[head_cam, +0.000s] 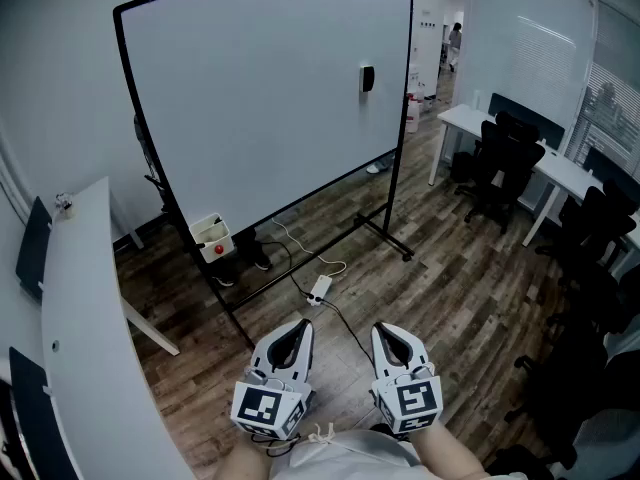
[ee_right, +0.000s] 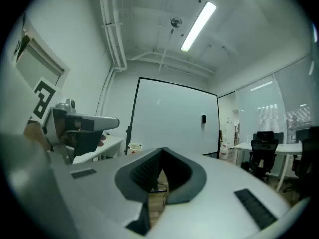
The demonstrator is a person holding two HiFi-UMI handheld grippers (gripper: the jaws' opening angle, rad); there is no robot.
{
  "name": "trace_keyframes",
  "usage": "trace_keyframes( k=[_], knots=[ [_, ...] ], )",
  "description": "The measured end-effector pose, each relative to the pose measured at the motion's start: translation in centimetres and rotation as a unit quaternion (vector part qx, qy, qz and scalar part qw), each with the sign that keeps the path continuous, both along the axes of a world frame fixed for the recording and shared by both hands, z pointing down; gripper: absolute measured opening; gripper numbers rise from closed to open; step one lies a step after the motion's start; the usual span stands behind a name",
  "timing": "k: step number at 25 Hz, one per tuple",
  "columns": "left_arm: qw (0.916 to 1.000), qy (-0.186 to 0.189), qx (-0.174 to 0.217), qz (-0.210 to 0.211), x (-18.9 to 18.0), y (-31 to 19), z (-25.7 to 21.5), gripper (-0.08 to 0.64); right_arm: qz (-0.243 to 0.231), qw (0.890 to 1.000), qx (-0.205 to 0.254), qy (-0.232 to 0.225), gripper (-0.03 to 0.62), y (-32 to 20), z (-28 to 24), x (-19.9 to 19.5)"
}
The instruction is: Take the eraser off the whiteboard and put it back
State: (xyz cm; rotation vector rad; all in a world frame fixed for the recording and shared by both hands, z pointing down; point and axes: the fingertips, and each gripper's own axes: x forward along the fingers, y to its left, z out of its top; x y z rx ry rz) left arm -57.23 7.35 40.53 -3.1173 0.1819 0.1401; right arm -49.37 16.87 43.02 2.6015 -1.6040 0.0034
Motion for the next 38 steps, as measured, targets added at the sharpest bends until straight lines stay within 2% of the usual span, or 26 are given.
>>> trace_keyframes(
  k=[9,14,23,27,31,38],
  knots=[
    [1.0000,0.001,-0.004,0.004,0.6,-0.2,-0.5,0.016,-0.011,1.000,-0.002,-0.001,0.026,-0.4,0.6,0.4],
    [0.9999,0.001,-0.009,0.008,0.7,-0.6,-0.3,0.015,-0.009,1.000,0.014,-0.008,0.028,-0.7,0.6,0.4],
    [0.9993,-0.001,-0.035,0.011,2.5,-1.1,1.0,0.015,-0.003,1.000,-0.003,-0.014,0.028,0.0,2.3,2.1],
    [0.9994,0.001,-0.033,0.006,5.2,-1.8,1.4,0.015,-0.002,1.000,0.000,-0.016,0.028,-0.5,2.6,5.3],
    [0.9994,0.003,-0.033,-0.010,9.5,-2.3,1.4,0.015,-0.013,1.000,0.005,-0.011,0.028,-0.9,2.7,9.9],
    [0.9989,-0.003,-0.034,-0.034,21.2,-0.8,1.3,0.015,-0.038,0.999,0.009,-0.026,0.028,0.1,2.7,21.8]
  ],
)
